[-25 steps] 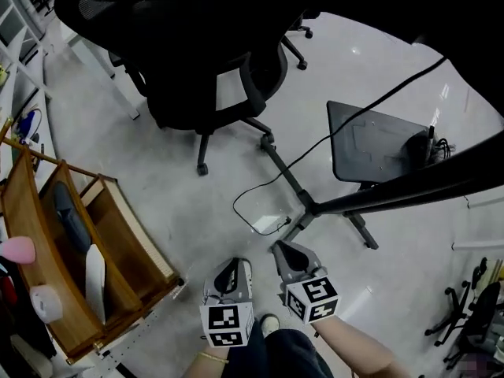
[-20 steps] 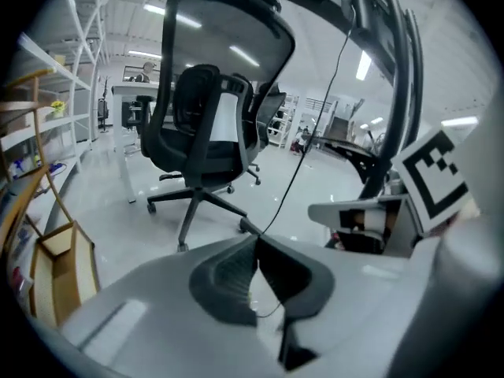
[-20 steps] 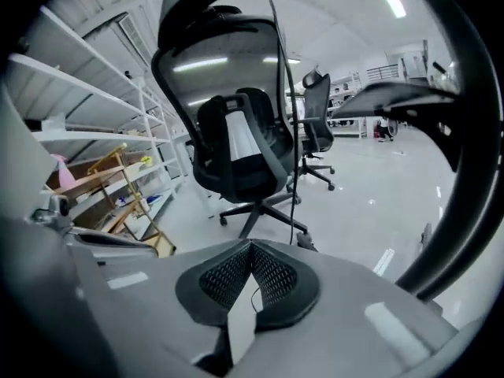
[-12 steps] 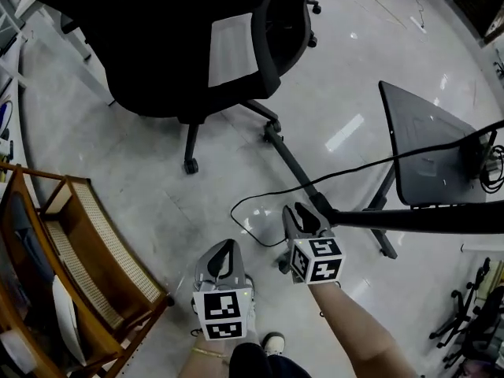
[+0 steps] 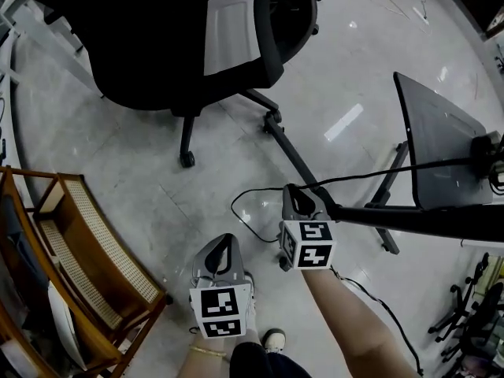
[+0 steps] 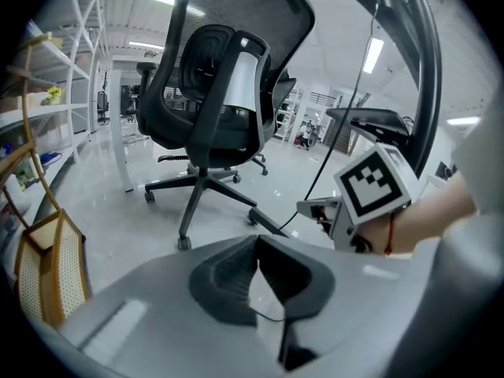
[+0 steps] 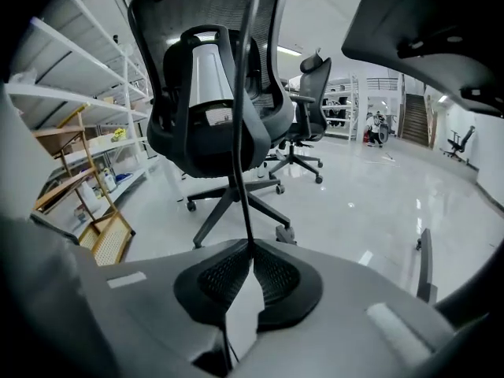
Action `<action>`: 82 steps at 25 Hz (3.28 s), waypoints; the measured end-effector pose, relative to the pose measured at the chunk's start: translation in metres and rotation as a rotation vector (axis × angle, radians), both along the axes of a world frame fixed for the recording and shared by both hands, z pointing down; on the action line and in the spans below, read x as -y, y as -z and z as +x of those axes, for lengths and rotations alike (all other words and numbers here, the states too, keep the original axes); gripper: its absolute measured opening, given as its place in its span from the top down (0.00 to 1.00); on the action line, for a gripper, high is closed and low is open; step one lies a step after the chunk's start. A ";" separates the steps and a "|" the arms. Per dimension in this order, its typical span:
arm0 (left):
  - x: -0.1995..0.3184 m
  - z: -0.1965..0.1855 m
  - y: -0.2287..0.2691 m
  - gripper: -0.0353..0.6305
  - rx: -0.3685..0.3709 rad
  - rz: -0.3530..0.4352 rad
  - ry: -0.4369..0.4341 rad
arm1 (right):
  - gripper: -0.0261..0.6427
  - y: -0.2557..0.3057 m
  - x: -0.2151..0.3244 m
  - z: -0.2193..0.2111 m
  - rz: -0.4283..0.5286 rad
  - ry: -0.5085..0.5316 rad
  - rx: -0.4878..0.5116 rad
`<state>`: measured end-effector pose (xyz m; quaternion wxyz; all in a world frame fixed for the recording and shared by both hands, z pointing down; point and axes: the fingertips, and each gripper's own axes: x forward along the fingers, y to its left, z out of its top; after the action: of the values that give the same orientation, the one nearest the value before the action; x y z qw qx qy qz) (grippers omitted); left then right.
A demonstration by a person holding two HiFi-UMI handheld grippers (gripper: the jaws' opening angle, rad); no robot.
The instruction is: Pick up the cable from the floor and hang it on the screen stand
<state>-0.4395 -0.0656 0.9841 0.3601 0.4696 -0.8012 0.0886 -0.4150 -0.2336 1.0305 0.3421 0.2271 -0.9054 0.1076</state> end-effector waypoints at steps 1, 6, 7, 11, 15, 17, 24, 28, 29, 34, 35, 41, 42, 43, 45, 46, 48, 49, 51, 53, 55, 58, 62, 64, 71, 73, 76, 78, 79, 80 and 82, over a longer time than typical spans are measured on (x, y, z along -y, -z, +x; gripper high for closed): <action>0.001 0.000 0.000 0.94 0.000 0.001 -0.001 | 0.94 0.000 -0.001 0.000 0.000 0.004 0.001; 0.006 0.001 0.009 0.94 0.005 0.007 -0.001 | 0.94 0.005 -0.008 0.006 -0.013 0.015 0.019; 0.006 0.001 0.014 0.94 0.009 0.009 -0.004 | 0.94 0.009 -0.011 0.008 -0.011 0.019 0.026; 0.005 0.011 0.047 0.94 0.038 0.032 -0.014 | 0.94 0.043 -0.029 0.020 -0.023 0.012 0.093; -0.004 0.036 0.099 0.94 0.051 0.040 -0.014 | 0.94 0.106 -0.052 0.051 -0.034 0.014 0.184; -0.016 0.063 0.136 0.94 0.046 0.036 -0.022 | 0.94 0.152 -0.065 0.081 -0.038 0.011 0.222; -0.028 0.152 0.294 0.94 0.079 0.148 -0.071 | 0.94 0.346 -0.075 0.179 0.020 -0.003 0.390; -0.031 0.211 0.375 0.94 0.101 0.201 -0.129 | 0.94 0.461 -0.082 0.252 0.121 0.019 0.443; -0.031 0.226 0.395 0.94 0.106 0.212 -0.145 | 0.94 0.490 -0.082 0.269 0.151 0.025 0.454; -0.026 0.295 0.493 0.94 0.148 0.287 -0.240 | 0.94 0.615 -0.058 0.341 0.258 -0.039 0.554; -0.021 0.305 0.512 0.94 0.162 0.308 -0.266 | 0.94 0.636 -0.051 0.351 0.282 -0.056 0.568; 0.023 0.353 0.606 0.94 0.198 0.409 -0.417 | 0.94 0.747 -0.023 0.407 0.439 -0.126 0.602; 0.032 0.360 0.618 0.94 0.200 0.424 -0.440 | 0.94 0.764 -0.018 0.415 0.468 -0.141 0.603; 0.040 0.365 0.629 0.94 0.204 0.437 -0.465 | 0.94 0.778 -0.013 0.422 0.497 -0.156 0.603; 0.056 0.377 0.649 0.94 0.209 0.460 -0.527 | 0.94 0.805 -0.004 0.432 0.555 -0.183 0.596; 0.063 0.382 0.660 0.94 0.206 0.474 -0.560 | 0.94 0.816 0.001 0.436 0.584 -0.193 0.588; 0.079 0.390 0.679 0.94 0.202 0.504 -0.616 | 0.94 0.837 0.010 0.442 0.636 -0.210 0.568; 0.088 0.391 0.689 0.94 0.205 0.517 -0.636 | 0.94 0.847 0.016 0.444 0.656 -0.219 0.560; 0.107 0.390 0.707 0.94 0.221 0.533 -0.665 | 0.94 0.861 0.028 0.448 0.680 -0.242 0.546; 0.124 0.387 0.725 0.94 0.241 0.546 -0.685 | 0.94 0.871 0.041 0.451 0.696 -0.269 0.536; 0.142 0.383 0.744 0.94 0.267 0.557 -0.699 | 0.94 0.882 0.054 0.454 0.709 -0.294 0.535; 0.172 0.376 0.765 0.94 0.300 0.545 -0.713 | 0.94 0.895 0.074 0.450 0.711 -0.322 0.534; 0.211 0.365 0.796 0.94 0.305 0.543 -0.727 | 0.94 0.904 0.096 0.437 0.732 -0.333 0.486; 0.228 0.361 0.817 0.94 0.311 0.561 -0.740 | 0.94 0.914 0.105 0.435 0.757 -0.341 0.468; 0.268 0.363 0.870 0.94 0.342 0.586 -0.818 | 0.94 0.965 0.135 0.448 0.849 -0.369 0.421; 0.281 0.366 0.881 0.94 0.346 0.574 -0.839 | 0.94 0.980 0.145 0.453 0.869 -0.375 0.422; 0.302 0.370 0.905 0.94 0.336 0.590 -0.836 | 0.94 1.003 0.164 0.458 0.894 -0.371 0.430; 0.315 0.371 0.926 0.94 0.351 0.620 -0.809 | 0.94 1.018 0.177 0.459 0.912 -0.358 0.432; 0.322 0.372 0.938 0.94 0.361 0.636 -0.793 | 0.94 1.025 0.185 0.460 0.921 -0.348 0.432; 0.329 0.373 0.950 0.94 0.369 0.652 -0.778 | 0.94 1.033 0.193 0.460 0.931 -0.336 0.431; 0.344 0.375 0.973 0.94 0.367 0.682 -0.753 | 0.94 1.049 0.210 0.461 0.955 -0.309 0.425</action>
<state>-0.0648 -0.4096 0.0111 -0.0155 0.7913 -0.6106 0.0270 0.0455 -0.4431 -0.0190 -0.0096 0.4608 -0.8589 -0.2233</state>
